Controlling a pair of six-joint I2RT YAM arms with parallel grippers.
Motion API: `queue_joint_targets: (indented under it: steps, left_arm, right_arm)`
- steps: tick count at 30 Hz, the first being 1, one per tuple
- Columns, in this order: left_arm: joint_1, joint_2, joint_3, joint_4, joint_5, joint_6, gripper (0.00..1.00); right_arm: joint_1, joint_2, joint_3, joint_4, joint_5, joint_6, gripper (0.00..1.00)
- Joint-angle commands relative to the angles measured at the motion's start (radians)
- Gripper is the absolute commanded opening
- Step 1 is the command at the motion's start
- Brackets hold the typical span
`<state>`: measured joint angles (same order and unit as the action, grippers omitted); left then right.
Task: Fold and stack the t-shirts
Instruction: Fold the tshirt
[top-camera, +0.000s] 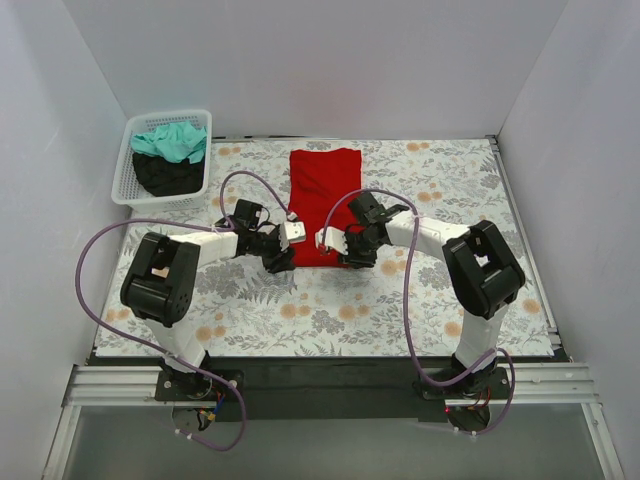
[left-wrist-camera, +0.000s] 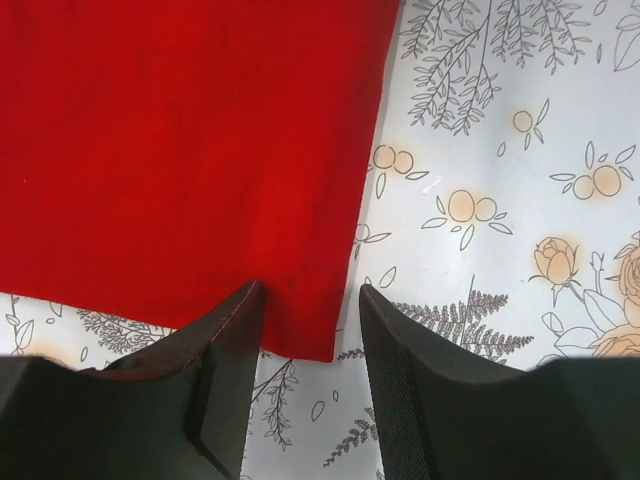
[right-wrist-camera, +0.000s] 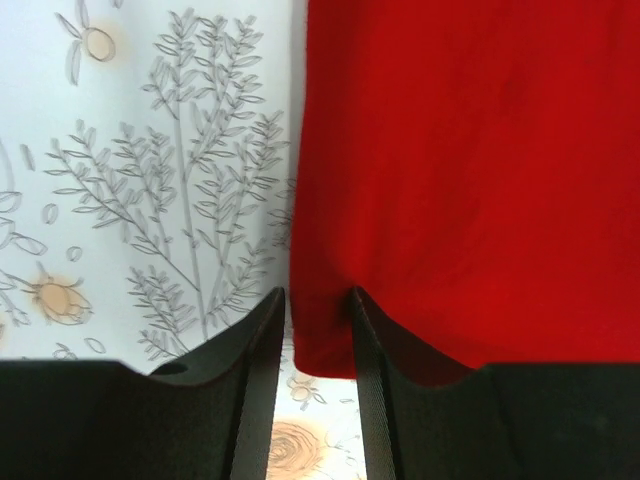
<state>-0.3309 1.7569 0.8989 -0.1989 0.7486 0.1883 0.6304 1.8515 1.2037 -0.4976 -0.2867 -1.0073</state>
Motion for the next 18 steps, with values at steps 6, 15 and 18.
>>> queue_joint_targets:
  steps: [6,15,18]
  left_arm:
    - [-0.019,0.047,0.021,-0.063,-0.063,0.114,0.35]
    - [-0.002,0.004,0.129,-0.111,-0.023,-0.024,0.0]
    - [0.018,-0.06,0.175,-0.131,-0.006,-0.046,0.0]
  right_arm:
    - [0.002,0.034,-0.053,0.021,0.026,-0.034,0.36]
    - [-0.032,-0.015,0.043,-0.008,0.058,-0.019,0.01]
    - [-0.079,-0.043,0.175,-0.105,0.028,-0.008,0.01]
